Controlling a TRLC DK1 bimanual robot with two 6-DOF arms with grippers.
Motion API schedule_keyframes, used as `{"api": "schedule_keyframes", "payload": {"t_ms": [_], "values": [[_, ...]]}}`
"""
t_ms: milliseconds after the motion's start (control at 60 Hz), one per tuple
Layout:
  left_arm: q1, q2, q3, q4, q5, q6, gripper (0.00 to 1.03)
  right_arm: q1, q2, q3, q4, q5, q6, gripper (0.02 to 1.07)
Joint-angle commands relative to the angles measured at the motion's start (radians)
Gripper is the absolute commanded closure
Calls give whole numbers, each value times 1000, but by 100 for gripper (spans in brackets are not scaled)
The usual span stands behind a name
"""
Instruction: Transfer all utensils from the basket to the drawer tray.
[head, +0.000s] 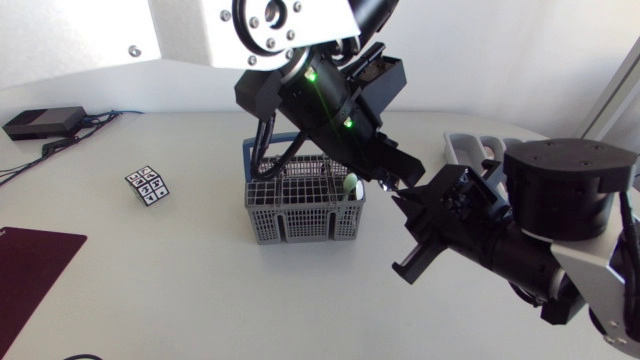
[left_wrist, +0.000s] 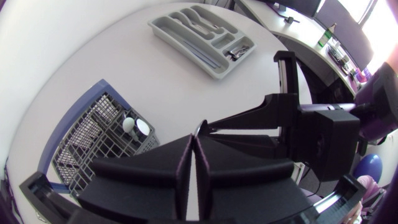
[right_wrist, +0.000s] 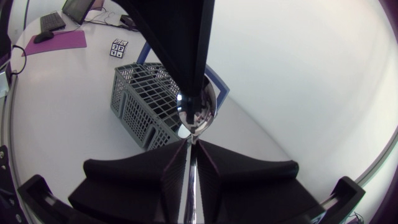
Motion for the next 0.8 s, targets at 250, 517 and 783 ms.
{"api": "schedule_keyframes", "payload": {"t_ms": [250,517,783], "values": [[22,13,25,-5,32,-40,89,3,20,8,-13,-25,-15,101],[42,-12,84,-4,35,-33,9,-6,0,8,-72,-75,-18,101],[133,-35,80,59,35,-26,6,-253,-46,11,-227,-347,-127,101]]}}
